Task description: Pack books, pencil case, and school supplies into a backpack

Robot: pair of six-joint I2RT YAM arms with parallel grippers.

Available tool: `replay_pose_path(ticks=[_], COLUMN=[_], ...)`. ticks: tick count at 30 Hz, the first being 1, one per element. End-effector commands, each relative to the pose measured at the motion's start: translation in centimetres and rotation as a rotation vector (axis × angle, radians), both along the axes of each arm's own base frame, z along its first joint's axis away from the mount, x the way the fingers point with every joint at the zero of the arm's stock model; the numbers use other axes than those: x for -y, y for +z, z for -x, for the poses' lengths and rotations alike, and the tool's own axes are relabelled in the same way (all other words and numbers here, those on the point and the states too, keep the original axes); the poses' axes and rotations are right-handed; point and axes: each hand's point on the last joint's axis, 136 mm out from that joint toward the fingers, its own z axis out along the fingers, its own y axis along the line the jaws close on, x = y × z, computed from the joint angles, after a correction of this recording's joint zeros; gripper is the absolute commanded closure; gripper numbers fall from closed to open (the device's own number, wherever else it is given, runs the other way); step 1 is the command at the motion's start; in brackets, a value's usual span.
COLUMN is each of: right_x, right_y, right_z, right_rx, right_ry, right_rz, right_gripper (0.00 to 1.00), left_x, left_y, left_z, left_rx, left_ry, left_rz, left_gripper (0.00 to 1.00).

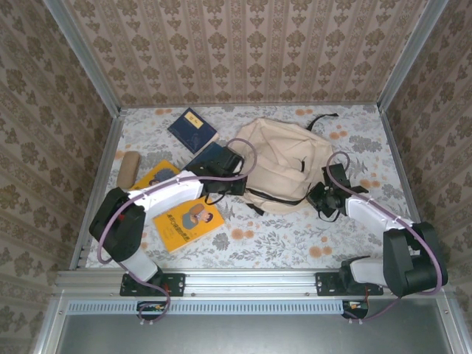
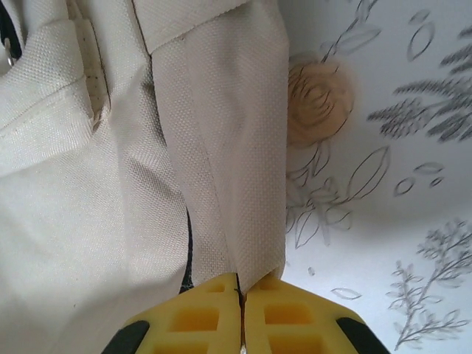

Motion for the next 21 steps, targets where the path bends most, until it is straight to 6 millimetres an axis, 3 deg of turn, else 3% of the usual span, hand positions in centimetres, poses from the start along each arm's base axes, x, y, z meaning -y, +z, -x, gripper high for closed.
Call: replay_pose_path(ticks=[1,7,12,14,16,19,21], right_x=[2.3,5.0,7.0,6.9,6.7,6.6,6.5], right_y=[0.5,-0.6,-0.5,0.4,1.6,3.1,3.5], right_z=[-0.8,-3.5,-6.1,-6.5,-6.5,-5.2,-3.7], right_rx=[0.001,-0.052,-0.056,-0.041,-0.012,0.002,-0.018], right_ry=[0.052,0.157,0.132,0.128,0.115,0.096,0.079], right_rz=[0.111,0.168,0.146,0.126,0.115,0.115,0.113], right_gripper=[0.92,0.91,0.89,0.80,0.64,0.45,0.39], left_x=[-1.7,1.5,4.5,5.6,6.4,7.5,8.1], left_y=[0.1,0.8,0.6,0.5,0.6,0.9,1.1], left_z=[-1.0,-1.1,0.5,1.1,1.5,2.0,2.2], left_rx=[0.038,0.044,0.038,0.037,0.037,0.040,0.038], left_ry=[0.020,-0.029,-0.099,-0.123,-0.143,-0.166,-0.182], left_rz=[-0.022,0.085,0.121,0.126,0.136,0.163,0.174], left_gripper=[1.00,1.00,1.00,1.00,1.00,1.00,1.00])
